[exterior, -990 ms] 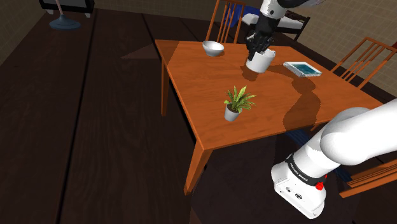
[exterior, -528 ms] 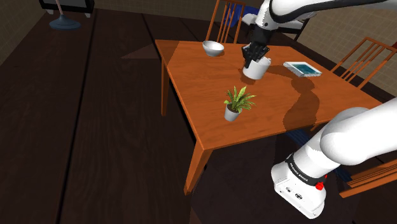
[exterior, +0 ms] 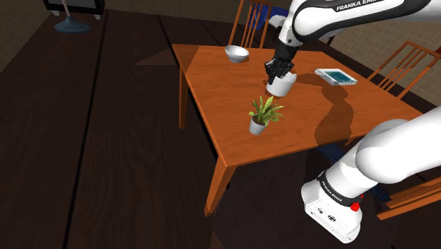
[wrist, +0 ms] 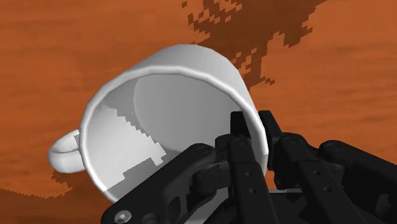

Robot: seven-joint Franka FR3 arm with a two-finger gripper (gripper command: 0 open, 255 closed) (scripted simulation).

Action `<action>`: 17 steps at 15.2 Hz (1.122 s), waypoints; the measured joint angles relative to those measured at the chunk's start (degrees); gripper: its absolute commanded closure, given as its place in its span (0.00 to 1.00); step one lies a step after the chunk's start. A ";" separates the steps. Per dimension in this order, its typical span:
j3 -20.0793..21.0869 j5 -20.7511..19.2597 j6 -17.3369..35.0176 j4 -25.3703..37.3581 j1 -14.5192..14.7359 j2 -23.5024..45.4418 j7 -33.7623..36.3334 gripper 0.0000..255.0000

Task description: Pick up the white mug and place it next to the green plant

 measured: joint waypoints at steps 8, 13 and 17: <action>-0.15 -0.29 6.72 -3.88 -0.07 2.85 0.49 1.00; -0.39 -0.54 11.17 -5.98 -0.21 5.19 0.61 1.00; -0.34 -0.61 13.39 -6.82 -0.16 6.58 0.92 1.00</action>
